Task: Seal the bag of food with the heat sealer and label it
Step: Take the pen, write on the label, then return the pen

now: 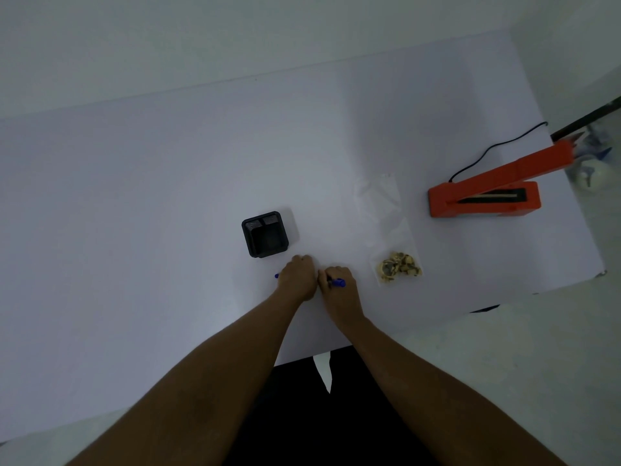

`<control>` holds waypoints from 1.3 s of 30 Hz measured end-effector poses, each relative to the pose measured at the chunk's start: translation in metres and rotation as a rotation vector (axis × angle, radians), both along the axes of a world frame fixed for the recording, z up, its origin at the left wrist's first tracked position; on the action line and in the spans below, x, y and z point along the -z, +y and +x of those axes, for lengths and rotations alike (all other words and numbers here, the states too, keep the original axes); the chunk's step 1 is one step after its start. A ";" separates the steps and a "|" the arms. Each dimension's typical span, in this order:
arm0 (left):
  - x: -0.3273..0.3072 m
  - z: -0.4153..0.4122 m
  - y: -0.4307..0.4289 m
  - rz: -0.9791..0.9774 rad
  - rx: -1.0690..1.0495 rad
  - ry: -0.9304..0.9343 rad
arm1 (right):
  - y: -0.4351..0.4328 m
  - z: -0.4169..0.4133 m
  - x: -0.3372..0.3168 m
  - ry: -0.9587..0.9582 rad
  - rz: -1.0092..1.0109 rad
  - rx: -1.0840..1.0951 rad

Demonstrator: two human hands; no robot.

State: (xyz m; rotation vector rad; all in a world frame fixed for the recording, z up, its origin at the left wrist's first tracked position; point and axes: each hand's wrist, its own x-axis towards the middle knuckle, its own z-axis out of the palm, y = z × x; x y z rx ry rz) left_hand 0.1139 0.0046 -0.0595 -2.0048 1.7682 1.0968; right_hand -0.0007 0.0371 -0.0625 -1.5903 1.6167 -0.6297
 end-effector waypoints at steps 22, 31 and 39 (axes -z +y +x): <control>0.000 0.001 0.001 -0.019 -0.009 0.018 | 0.001 -0.002 0.005 0.039 -0.013 -0.059; -0.004 0.000 0.001 -0.017 -0.013 0.009 | 0.004 -0.005 0.007 -0.001 -0.027 -0.050; -0.003 0.001 0.001 -0.018 -0.017 0.023 | -0.005 -0.006 0.003 -0.016 -0.064 -0.061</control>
